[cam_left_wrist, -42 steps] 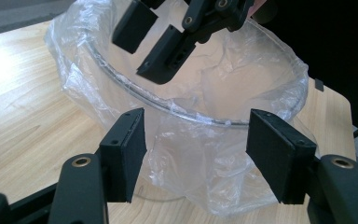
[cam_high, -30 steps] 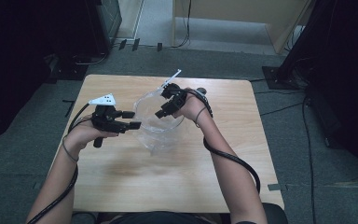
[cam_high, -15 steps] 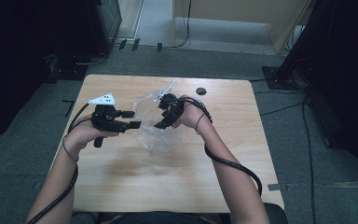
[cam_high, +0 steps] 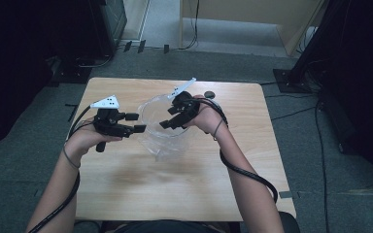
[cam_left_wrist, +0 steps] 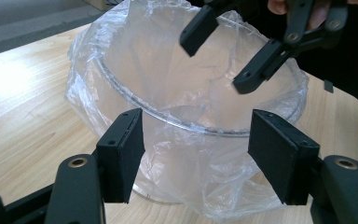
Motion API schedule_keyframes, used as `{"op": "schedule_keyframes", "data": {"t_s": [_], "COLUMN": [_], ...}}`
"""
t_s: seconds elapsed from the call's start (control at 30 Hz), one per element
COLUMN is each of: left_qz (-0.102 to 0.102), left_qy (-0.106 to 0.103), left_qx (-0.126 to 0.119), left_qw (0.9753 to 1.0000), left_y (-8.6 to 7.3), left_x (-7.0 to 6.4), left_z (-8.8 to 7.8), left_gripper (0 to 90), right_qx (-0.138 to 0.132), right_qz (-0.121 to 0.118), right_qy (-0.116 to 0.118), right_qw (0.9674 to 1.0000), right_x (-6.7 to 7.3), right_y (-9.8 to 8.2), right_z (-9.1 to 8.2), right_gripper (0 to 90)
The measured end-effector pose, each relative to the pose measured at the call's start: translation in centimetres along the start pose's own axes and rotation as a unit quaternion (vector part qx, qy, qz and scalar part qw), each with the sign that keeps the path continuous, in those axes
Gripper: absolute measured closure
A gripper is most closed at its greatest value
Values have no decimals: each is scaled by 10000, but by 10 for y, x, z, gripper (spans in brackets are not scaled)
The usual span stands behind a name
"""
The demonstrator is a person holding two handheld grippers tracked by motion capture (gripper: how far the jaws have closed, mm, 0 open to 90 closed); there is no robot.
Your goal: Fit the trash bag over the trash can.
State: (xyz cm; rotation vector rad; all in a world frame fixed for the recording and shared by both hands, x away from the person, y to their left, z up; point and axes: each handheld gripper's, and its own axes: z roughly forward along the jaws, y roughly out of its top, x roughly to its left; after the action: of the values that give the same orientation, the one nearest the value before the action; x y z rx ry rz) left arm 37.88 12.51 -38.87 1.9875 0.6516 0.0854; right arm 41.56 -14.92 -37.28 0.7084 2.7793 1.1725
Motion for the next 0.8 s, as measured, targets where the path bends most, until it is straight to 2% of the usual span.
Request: {"op": "schedule_keyframes", "data": {"t_s": [0.23, 0.4, 0.8], "left_qz": [43, 65, 47], "left_qy": [51, 49, 168], "left_qx": [30, 35, 30], "left_qw": [10000, 10000, 9998], "left_y": [1, 0, -1], "left_x": [-3, -3, 0], "left_z": [0, 1, -5], "left_gripper": [347, 338, 329], "right_qx": [-152, -90, -116], "right_qz": [-163, -221, -67], "right_qy": [-49, -105, -231], "right_qw": [9997, 9997, 9996], "right_x": [5, 4, -5], "right_y": [-5, -12, -38], "right_z": [-23, -36, -62], "right_gripper": [315, 296, 279]}}
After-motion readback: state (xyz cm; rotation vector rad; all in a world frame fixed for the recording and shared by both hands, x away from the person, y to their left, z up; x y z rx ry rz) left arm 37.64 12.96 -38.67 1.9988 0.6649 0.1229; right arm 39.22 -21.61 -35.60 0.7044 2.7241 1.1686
